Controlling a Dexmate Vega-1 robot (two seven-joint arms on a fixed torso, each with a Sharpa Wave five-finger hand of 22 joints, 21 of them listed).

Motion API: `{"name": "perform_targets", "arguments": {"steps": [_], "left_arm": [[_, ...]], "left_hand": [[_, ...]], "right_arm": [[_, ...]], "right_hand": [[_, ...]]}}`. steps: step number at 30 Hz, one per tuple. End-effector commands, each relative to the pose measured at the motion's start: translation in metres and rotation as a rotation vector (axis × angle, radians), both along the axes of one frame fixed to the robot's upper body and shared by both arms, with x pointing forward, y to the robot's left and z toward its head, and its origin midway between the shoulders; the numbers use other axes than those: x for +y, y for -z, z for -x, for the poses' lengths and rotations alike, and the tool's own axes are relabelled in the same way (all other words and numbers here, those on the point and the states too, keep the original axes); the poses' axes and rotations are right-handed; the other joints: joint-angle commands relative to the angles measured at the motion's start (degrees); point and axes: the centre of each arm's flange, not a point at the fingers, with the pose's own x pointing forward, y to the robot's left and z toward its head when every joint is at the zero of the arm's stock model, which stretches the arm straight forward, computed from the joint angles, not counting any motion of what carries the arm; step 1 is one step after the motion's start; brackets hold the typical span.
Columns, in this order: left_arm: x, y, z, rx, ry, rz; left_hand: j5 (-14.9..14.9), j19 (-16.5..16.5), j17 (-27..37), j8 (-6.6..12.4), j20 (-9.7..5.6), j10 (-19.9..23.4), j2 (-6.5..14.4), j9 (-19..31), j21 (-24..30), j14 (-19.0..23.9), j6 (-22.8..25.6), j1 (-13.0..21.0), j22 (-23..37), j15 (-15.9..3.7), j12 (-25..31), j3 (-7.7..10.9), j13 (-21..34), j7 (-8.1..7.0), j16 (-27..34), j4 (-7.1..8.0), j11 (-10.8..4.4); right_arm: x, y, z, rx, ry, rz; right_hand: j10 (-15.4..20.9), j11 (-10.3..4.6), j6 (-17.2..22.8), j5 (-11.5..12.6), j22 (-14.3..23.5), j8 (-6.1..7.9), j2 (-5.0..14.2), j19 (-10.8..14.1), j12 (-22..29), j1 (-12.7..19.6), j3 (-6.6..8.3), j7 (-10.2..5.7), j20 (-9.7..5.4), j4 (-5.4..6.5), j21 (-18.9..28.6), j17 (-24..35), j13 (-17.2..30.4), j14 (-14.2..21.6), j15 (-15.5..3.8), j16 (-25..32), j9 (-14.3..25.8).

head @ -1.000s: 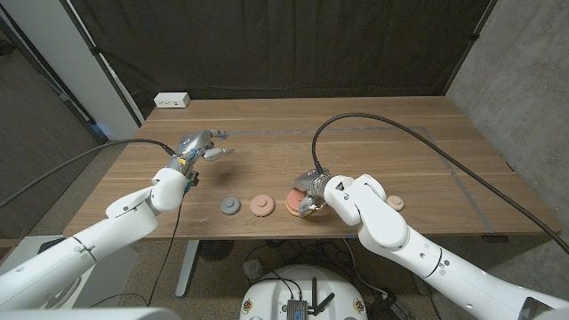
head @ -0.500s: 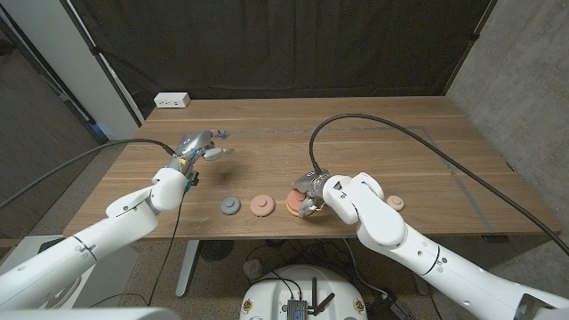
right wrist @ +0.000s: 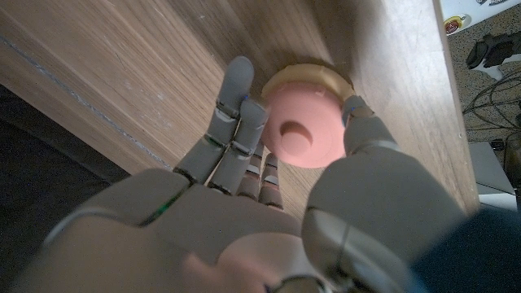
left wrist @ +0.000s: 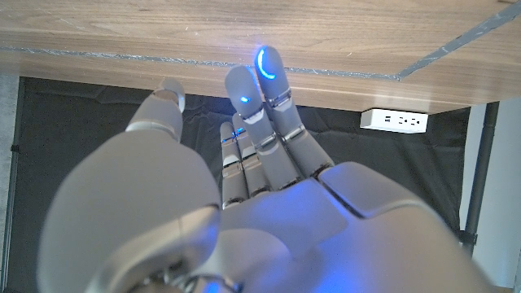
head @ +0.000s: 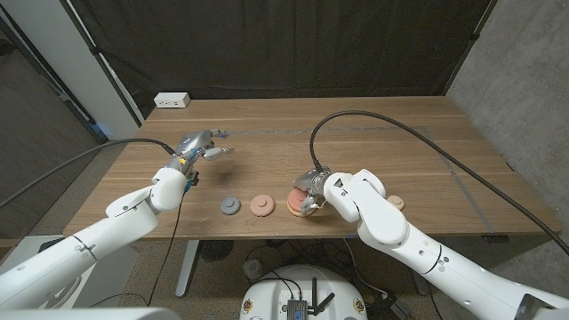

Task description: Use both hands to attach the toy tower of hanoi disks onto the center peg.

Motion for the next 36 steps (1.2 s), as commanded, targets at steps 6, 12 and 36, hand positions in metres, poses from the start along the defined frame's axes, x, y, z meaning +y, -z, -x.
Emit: {"name": "perform_targets", "arguments": {"steps": [6, 12, 36], "left_arm": [[0.000, -0.002, 0.001, -0.008, -0.007, 0.010], [0.000, -0.001, 0.003, -0.007, -0.012, 0.011], [0.001, -0.003, 0.011, -0.010, -0.034, 0.023]], "left_hand": [[0.1, -0.3, 0.2, 0.11, -6.67, 0.5, 0.1, 0.2, 0.7, -0.3, 0.4, -0.3, 0.1, -2.26, -0.2, 0.36, 0.3, 0.00, 0.5, -0.12, 0.08], [0.1, -0.4, 0.2, 0.09, -6.68, 0.5, 0.1, 0.2, 0.8, -0.4, 0.4, -0.3, 0.0, -2.26, -0.2, 0.39, 0.3, -0.03, 0.5, -0.13, 0.14], [0.1, -0.7, 0.2, 0.05, -6.67, 0.5, 0.1, 0.2, 1.4, -0.4, 0.3, -0.3, -0.4, -2.26, -0.2, 0.49, 0.4, -0.10, 0.6, -0.17, 0.16]], "right_arm": [[-0.018, -0.010, 0.018, -0.029, 0.031, -0.081], [-0.030, -0.009, 0.021, -0.064, 0.037, -0.148], [-0.069, 0.000, 0.029, -0.210, 0.107, -0.325]], "right_hand": [[-0.1, -0.01, 0.3, -0.3, -0.1, 0.63, 0.24, -0.4, 0.6, -0.6, -0.35, -0.20, -6.33, 0.13, -0.1, -0.2, -0.1, -0.4, -5.40, -0.5, 0.2], [1.7, -1.31, 2.4, -0.6, -0.2, 1.67, 0.56, -0.3, 1.4, -0.3, -0.44, -0.98, -6.44, -0.05, -0.1, -0.5, -0.4, -0.2, -5.43, -0.7, 0.3], [7.1, -5.05, 8.0, -0.5, -0.4, 3.59, 2.23, 0.9, 2.7, 3.7, 0.46, -4.21, -6.49, -0.78, 0.5, 1.2, -0.7, 2.4, -5.45, 0.8, 0.5]]}}
